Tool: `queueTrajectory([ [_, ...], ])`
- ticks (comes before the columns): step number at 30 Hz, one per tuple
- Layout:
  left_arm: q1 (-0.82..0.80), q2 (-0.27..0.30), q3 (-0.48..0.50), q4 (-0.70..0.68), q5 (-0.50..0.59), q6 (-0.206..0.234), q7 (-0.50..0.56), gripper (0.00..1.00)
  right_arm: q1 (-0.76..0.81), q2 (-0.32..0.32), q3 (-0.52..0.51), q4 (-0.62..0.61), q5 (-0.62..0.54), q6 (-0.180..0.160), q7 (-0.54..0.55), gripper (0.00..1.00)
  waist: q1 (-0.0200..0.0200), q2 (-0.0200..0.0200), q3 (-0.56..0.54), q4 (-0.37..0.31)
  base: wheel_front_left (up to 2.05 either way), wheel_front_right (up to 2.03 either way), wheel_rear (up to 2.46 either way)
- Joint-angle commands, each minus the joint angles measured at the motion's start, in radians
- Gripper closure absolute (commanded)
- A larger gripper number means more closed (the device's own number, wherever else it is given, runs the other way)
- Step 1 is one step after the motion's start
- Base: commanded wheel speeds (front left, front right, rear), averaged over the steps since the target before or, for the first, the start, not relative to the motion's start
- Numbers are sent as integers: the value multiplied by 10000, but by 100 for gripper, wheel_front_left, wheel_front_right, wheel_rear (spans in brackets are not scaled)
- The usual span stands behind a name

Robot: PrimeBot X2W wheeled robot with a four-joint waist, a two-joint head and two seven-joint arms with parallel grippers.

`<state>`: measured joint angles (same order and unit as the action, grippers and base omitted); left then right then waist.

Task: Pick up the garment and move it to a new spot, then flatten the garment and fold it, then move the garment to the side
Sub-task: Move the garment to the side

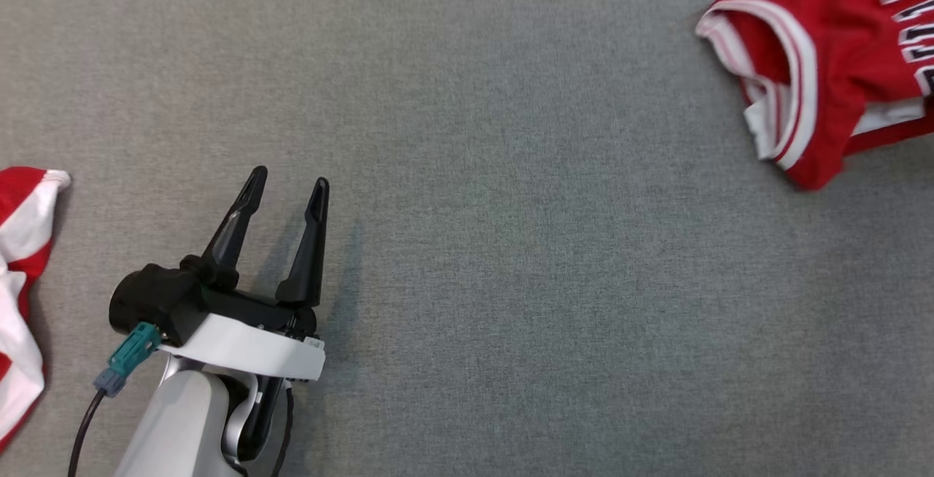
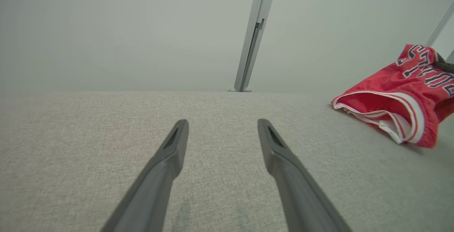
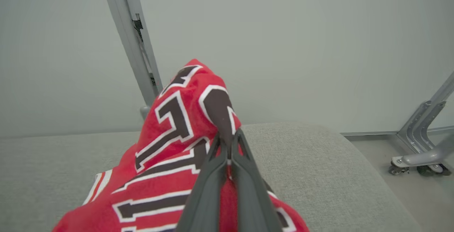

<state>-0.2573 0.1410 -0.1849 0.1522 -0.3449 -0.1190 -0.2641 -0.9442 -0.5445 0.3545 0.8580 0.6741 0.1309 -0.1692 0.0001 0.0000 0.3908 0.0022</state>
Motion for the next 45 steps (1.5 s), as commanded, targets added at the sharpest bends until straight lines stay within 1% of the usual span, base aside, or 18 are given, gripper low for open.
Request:
queueTrajectory([
  [1, -171, 42, -10, -33, 29, -26, 19, 0, -154, -107, -73, 144, -100, -1, -56, 100, -1, 0, 271, -116, 0, 0, 0],
  [6, -294, 154, -73, -90, 32, -35, 29, 0, -909, -151, -567, 1596, -586, -2, -359, 100, -1, 0, 475, -184, 0, 0, 0],
  [13, -436, 214, -134, -47, -7, -2, 20, 0, -1636, -66, -965, 3069, -1400, -2, -759, 100, -1, 0, 534, -189, 0, 0, 0],
  [14, -447, 213, -146, -34, -5, 2, 20, 0, -1734, -58, -1057, 3267, -1532, -2, -825, 56, -1, 0, 518, -179, 0, 0, 0],
  [15, -452, 209, -161, -19, -10, 5, 19, 0, -1828, -59, -1124, 3480, -1684, -2, -847, 0, -1, 0, 492, -165, 0, 0, 0],
  [20, -279, 147, -139, 119, -80, 46, 8, 0, -1917, 82, -1449, 3774, -2394, -2, -976, 0, -1, 0, 107, -162, 0, 0, 0],
  [21, -152, 99, -105, 194, -113, 57, -1, 0, -1775, 25, -1665, 3624, -2768, -2, -977, 0, -1, 0, -171, -205, 0, 0, 0],
  [24, 38, 31, -46, 334, -157, 90, -11, 0, -1380, 318, -1991, 3164, -3245, -1, -972, 0, -1, 0, -714, -324, 0, 0, 0],
  [27, 291, -36, 40, 452, -215, 144, -10, 0, -845, 647, -2252, 2333, -3656, -2, -971, 0, -1, 0, -1347, -481, 0, 0, 0],
  [31, 721, -74, 209, 493, -255, 205, -15, 0, 254, 1249, -2363, 888, -3823, -2, -968, 0, -1, 0, -2168, -662, 0, 0, 0],
  [35, 1210, -73, 431, 429, -234, 313, -15, 0, 1577, 1642, -2278, -712, -3597, -2, -967, 0, -1, 0, -2906, -763, 0, 0, 0],
  [39, 1704, -17, 672, 262, -198, 499, -16, 0, 3026, 1896, -2109, -2296, -3291, -2, -966, 0, -1, 0, -3421, -744, 0, 0, 0],
  [40, 1704, -17, 672, 262, -198, 499, -16, 0, 3026, 1896, -2109, -2296, -3291, -2, -966, 0, -1, 0, -3421, -744, 0, 0, 0],
  [45, 2211, -77, 987, 20, -367, 601, -17, 0, 4881, 2188, -2277, -4039, -3052, -1, -967, 0, -1, 0, -3866, -579, 0, 0, 0],
])
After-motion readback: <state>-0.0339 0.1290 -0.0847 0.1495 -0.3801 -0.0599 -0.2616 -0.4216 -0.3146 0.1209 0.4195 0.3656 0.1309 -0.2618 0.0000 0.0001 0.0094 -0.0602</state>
